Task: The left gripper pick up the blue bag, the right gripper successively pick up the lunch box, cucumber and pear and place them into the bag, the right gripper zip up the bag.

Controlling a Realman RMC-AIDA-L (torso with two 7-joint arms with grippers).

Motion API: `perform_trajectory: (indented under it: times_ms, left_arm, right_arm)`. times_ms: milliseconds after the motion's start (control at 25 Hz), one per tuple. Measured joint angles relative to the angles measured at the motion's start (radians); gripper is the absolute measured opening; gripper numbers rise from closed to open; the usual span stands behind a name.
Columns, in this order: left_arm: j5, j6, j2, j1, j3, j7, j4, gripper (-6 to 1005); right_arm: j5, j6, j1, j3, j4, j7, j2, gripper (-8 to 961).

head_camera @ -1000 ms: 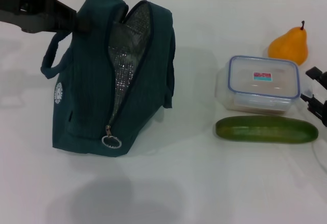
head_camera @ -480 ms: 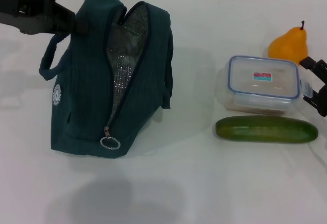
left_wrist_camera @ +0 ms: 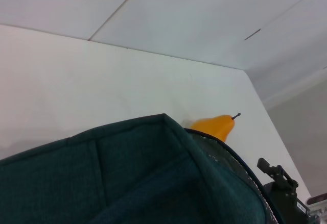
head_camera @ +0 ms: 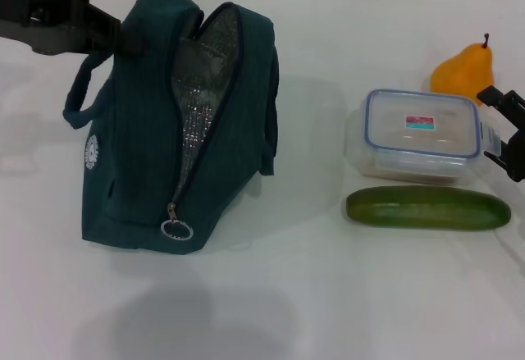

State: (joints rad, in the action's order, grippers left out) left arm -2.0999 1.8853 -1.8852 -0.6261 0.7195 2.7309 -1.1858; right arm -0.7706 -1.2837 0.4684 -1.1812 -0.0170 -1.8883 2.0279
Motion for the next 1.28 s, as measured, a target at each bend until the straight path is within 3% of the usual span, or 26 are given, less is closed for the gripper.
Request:
perform_trajectory:
  times_ms: [520, 960, 1280]
  left_arm:
    - [-0.006, 0.000, 0.000, -0.001, 0.002, -0.017, 0.002, 45]
    - [-0.009, 0.000, 0.001, -0.004, 0.003, -0.028, 0.012, 45]
    - [-0.009, 0.000, 0.002, -0.004, 0.003, -0.033, 0.012, 45]
  right_arm:
    - [-0.002, 0.024, 0.004, -0.004, -0.007, 0.033, 0.000, 605]
    - [0.000, 0.028, 0.007, -0.009, -0.007, 0.034, 0.000, 165]
    - [0.000, 0.019, 0.009, -0.009, -0.014, 0.055, 0.000, 94]
